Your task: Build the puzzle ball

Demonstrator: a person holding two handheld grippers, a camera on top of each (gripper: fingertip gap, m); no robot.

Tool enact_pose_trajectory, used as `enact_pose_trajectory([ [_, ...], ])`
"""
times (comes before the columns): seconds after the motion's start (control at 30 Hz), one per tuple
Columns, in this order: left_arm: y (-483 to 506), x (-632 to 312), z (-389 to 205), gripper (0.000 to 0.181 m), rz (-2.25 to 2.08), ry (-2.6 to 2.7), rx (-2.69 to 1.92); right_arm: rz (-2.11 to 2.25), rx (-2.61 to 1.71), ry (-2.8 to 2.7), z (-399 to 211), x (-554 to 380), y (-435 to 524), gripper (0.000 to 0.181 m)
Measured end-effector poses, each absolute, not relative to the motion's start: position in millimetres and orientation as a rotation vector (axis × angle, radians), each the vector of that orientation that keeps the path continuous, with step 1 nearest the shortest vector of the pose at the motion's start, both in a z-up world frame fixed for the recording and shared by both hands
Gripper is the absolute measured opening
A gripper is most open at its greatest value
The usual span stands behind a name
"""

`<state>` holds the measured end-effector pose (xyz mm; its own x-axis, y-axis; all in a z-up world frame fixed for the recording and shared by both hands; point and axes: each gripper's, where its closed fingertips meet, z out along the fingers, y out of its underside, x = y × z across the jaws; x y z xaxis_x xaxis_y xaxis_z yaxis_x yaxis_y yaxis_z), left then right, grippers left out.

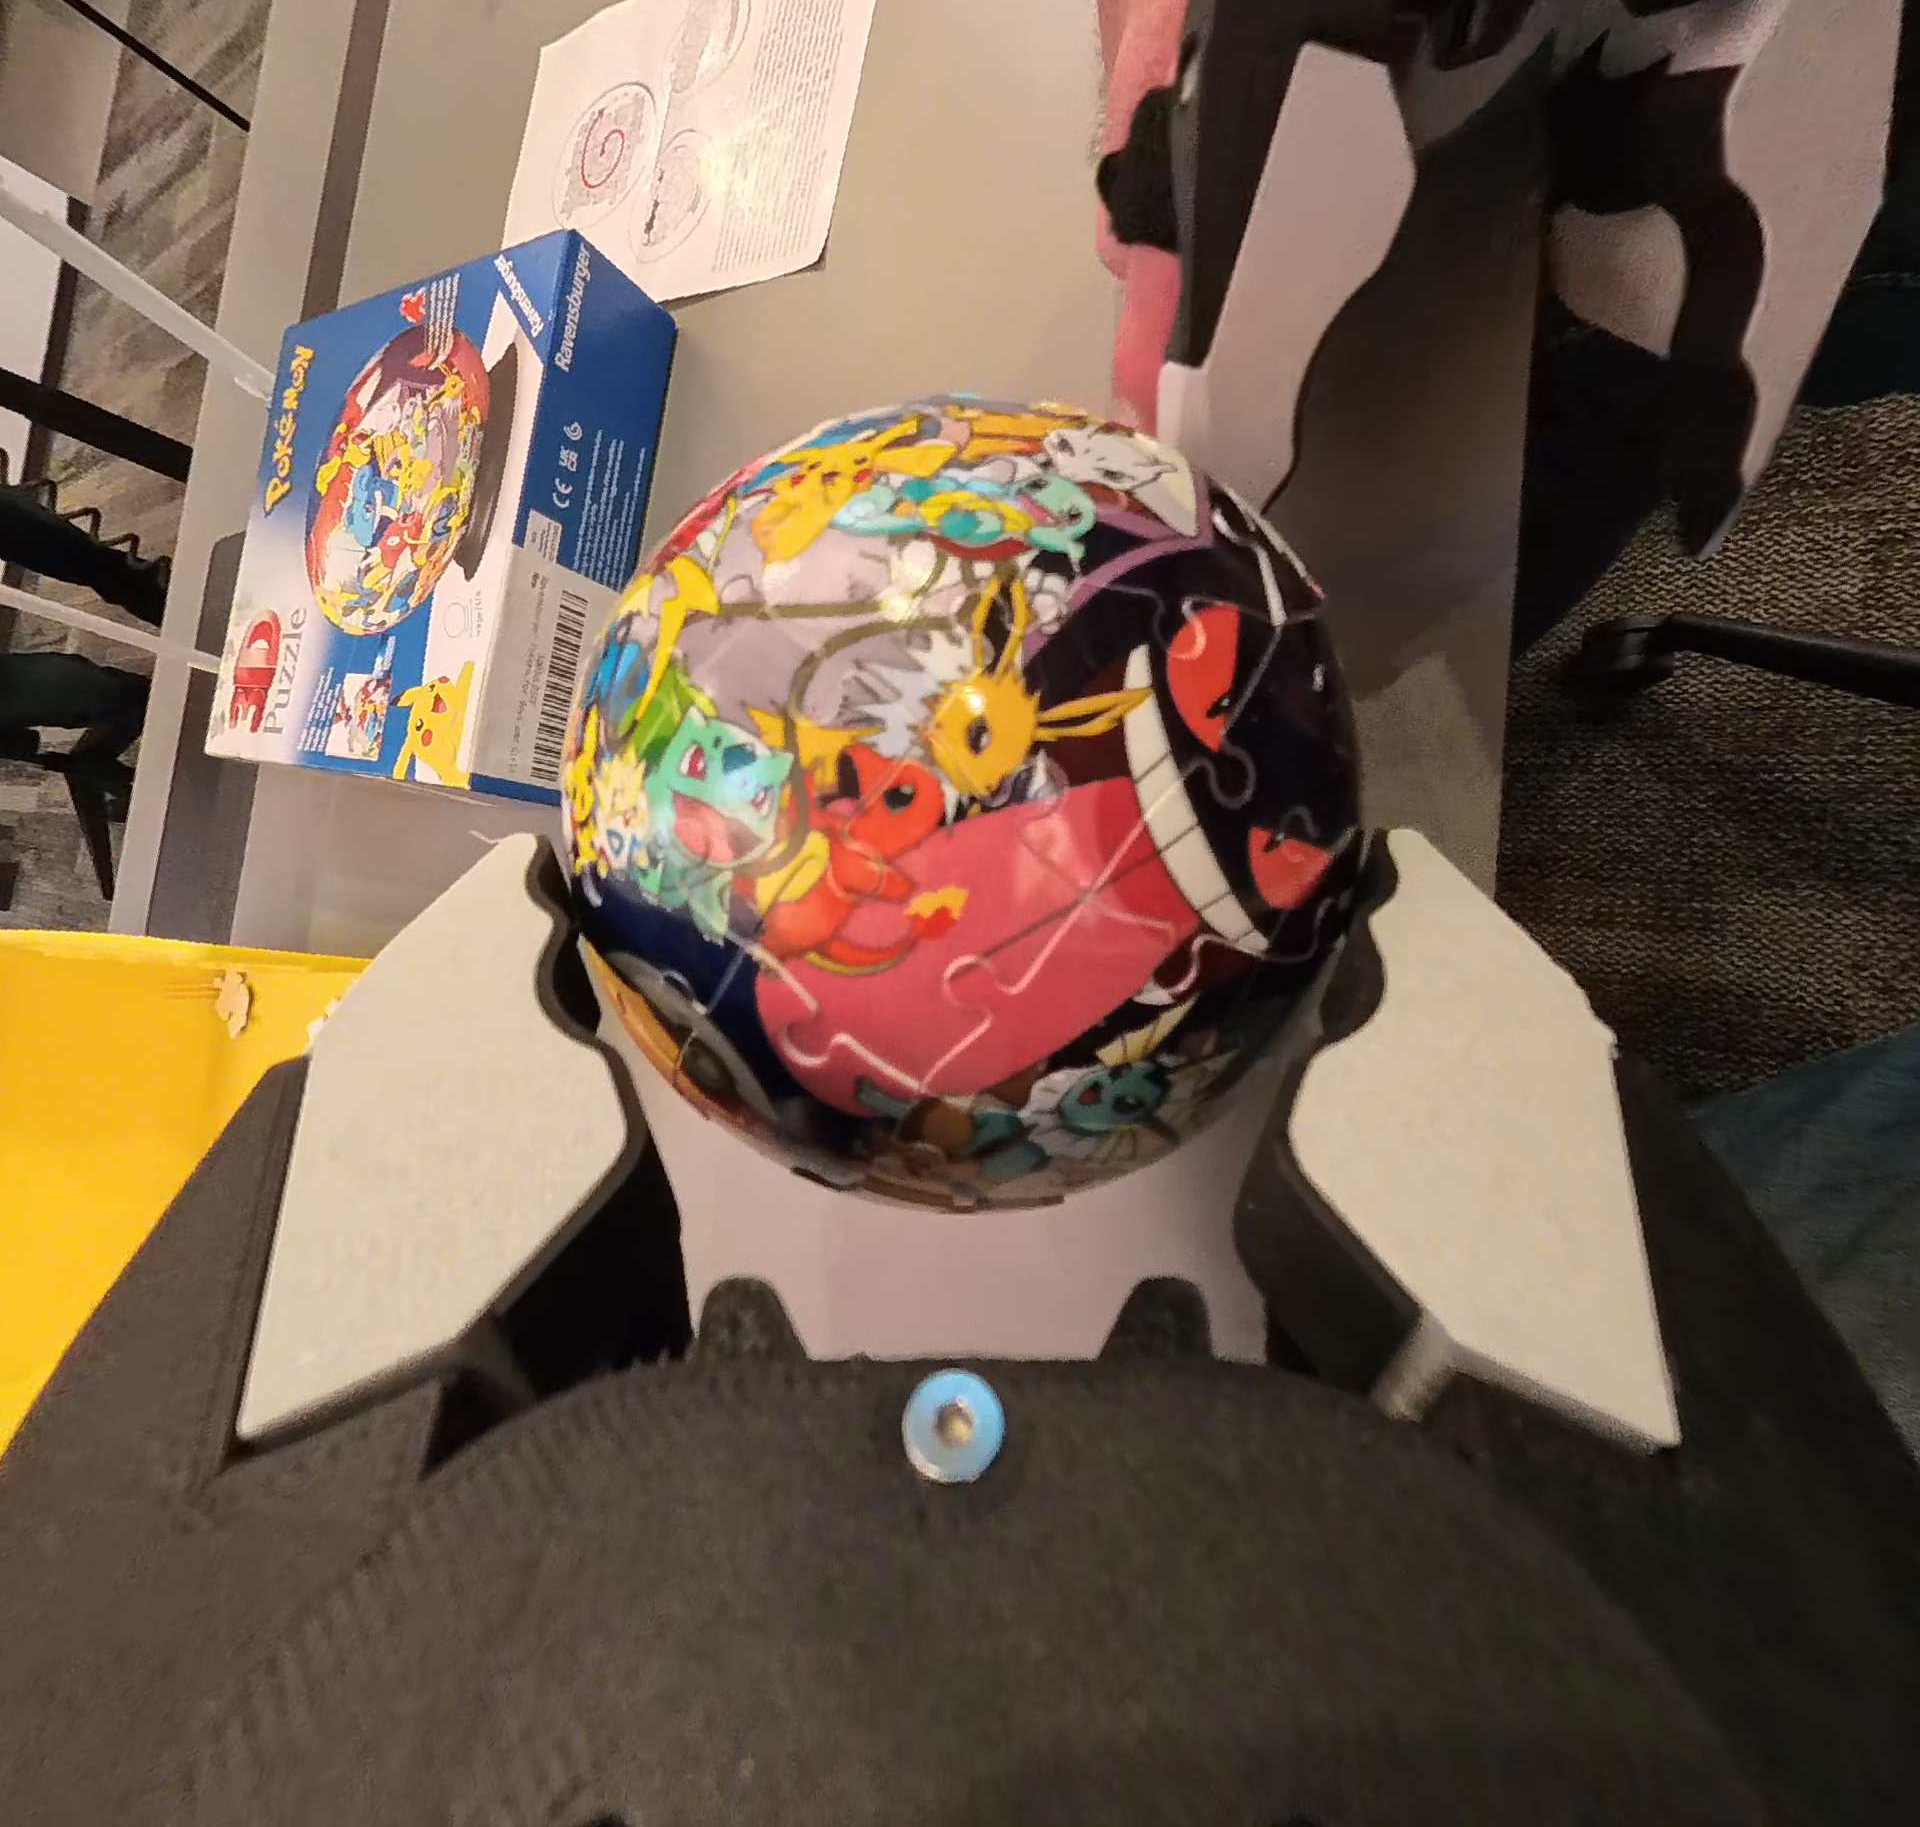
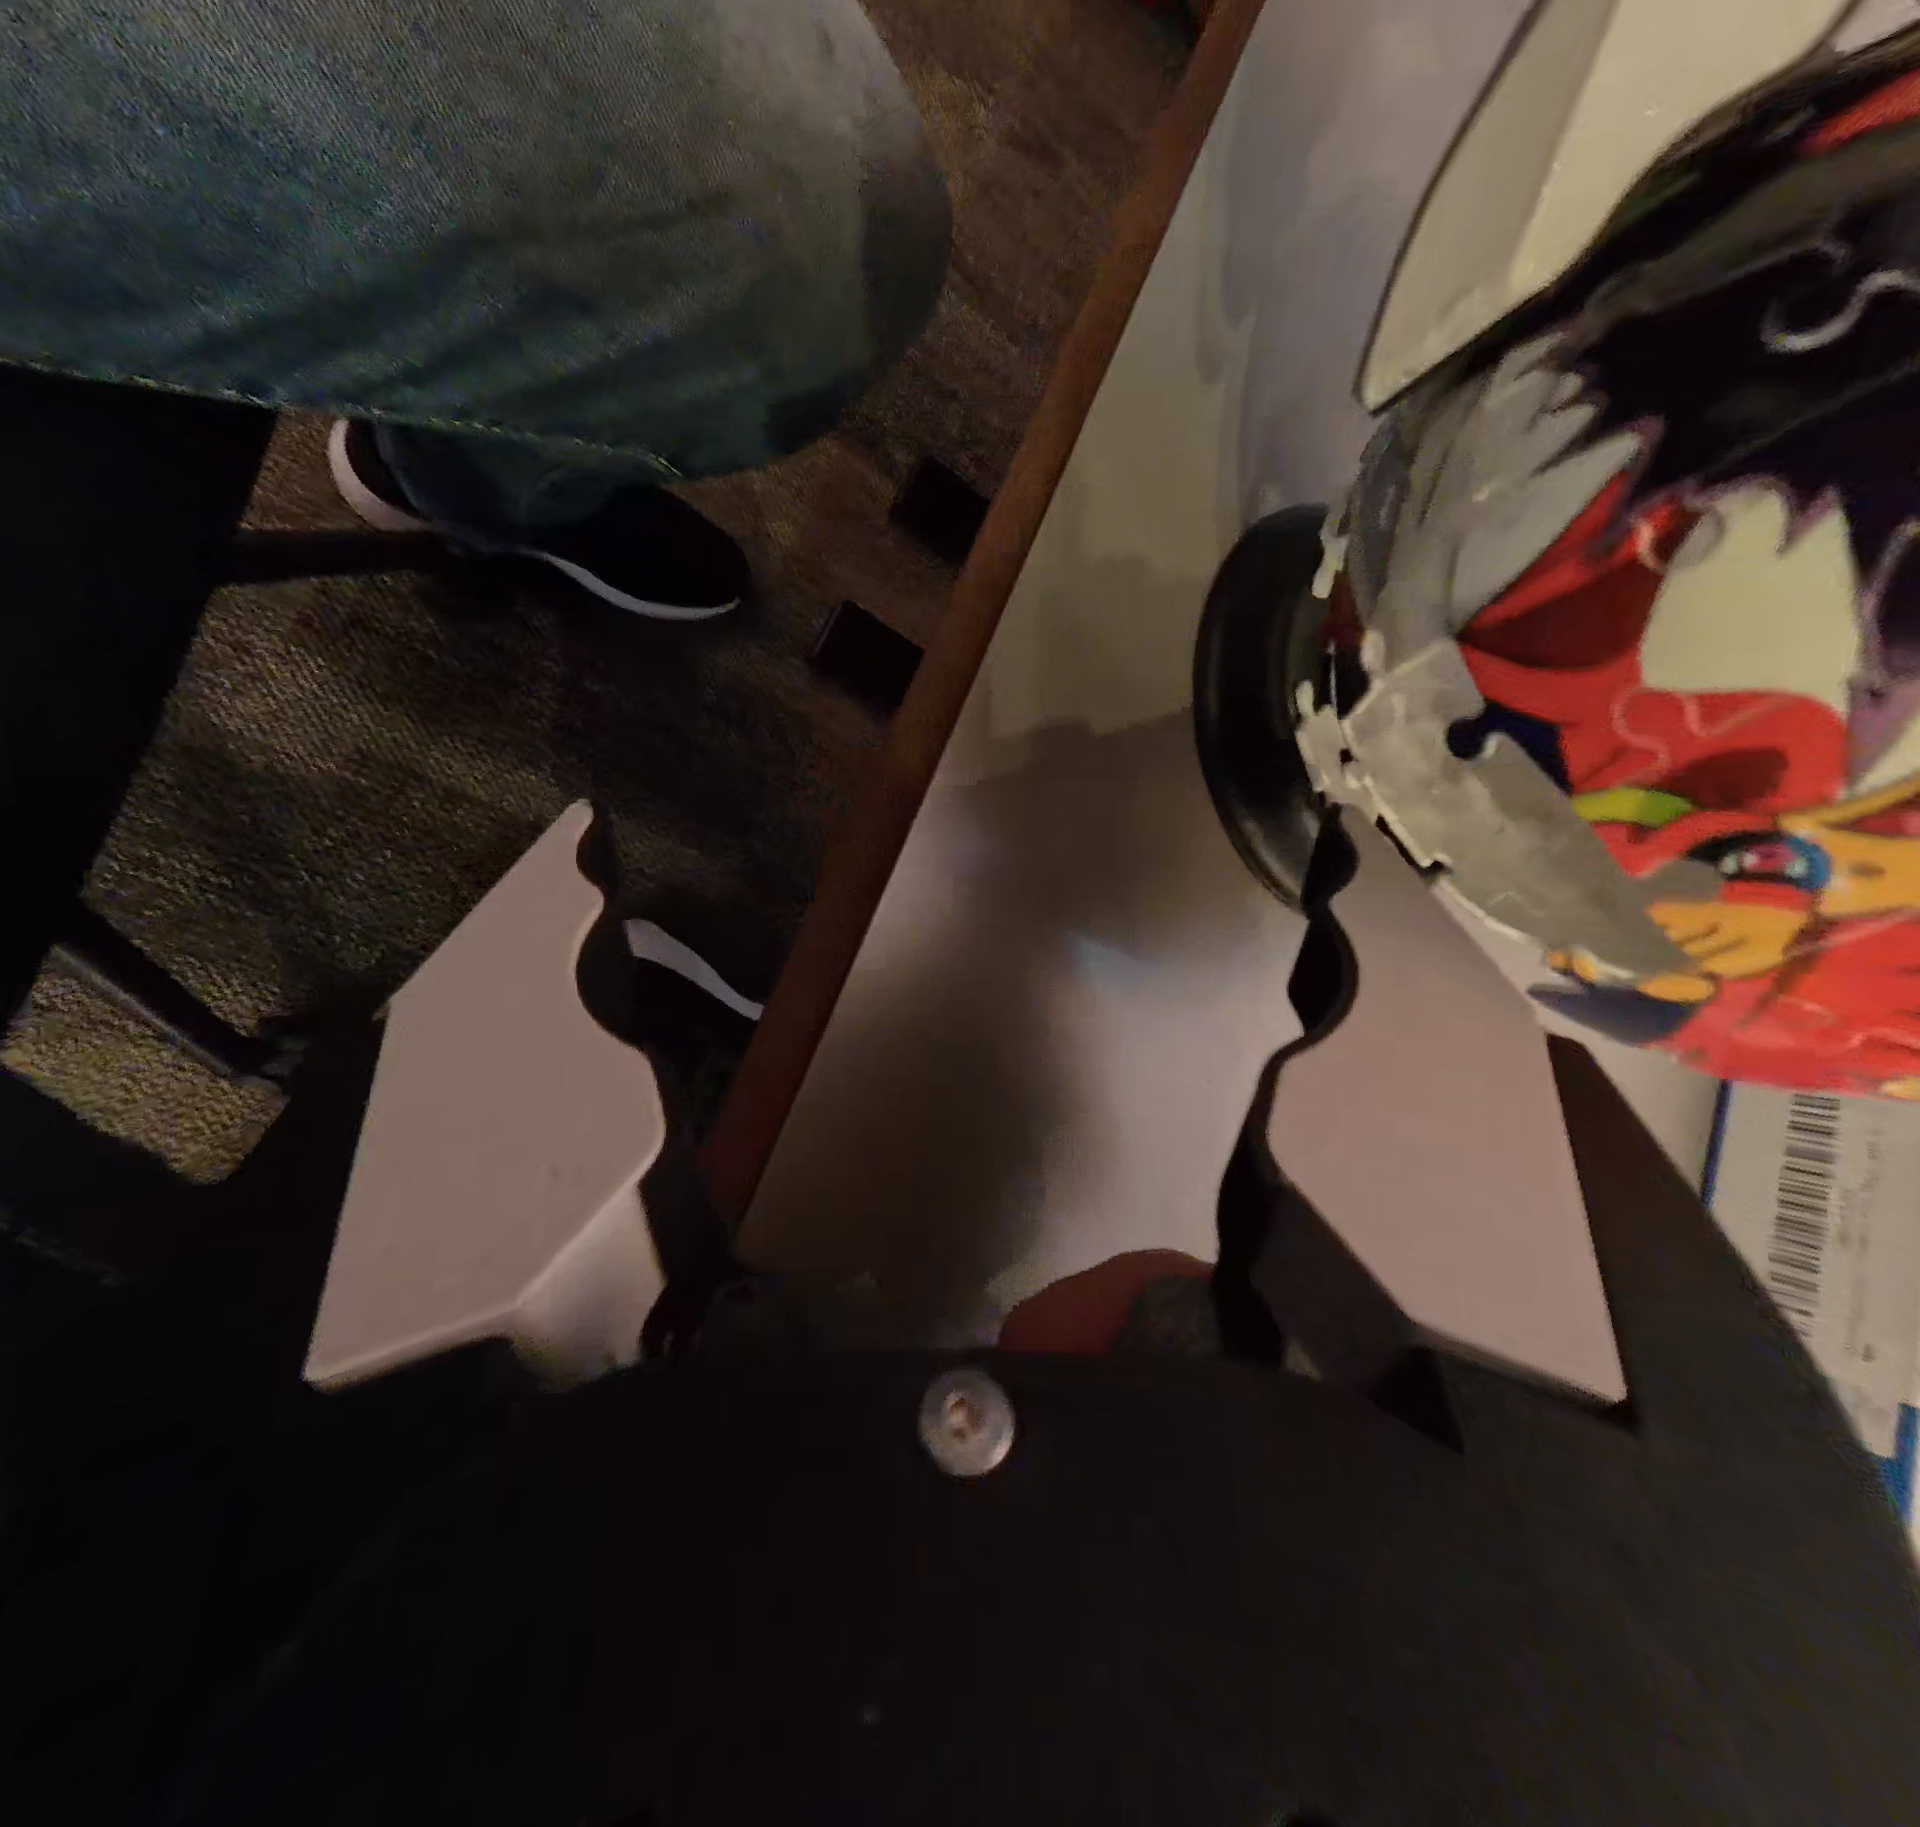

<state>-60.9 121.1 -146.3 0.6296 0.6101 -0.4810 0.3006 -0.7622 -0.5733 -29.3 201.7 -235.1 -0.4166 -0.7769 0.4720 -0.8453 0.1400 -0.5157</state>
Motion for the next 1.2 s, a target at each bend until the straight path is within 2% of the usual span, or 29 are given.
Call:
enact_pose_trajectory([
  [0.13,121,-61,-146,0.136,0.934,-0.708,-2.413,1.075,1.653,-2.183,-244,-30,193,0.139],
  [0.4,120,-60,-146,0.136,0.926,-0.691,-2.435,0.985,1.643,-2.207,-250,-34,188,0.143],
  [1.2,114,-49,-147,0.135,0.917,-0.773,-2.568,0.980,1.507,-2.251,-246,-31,177,0.128],
])
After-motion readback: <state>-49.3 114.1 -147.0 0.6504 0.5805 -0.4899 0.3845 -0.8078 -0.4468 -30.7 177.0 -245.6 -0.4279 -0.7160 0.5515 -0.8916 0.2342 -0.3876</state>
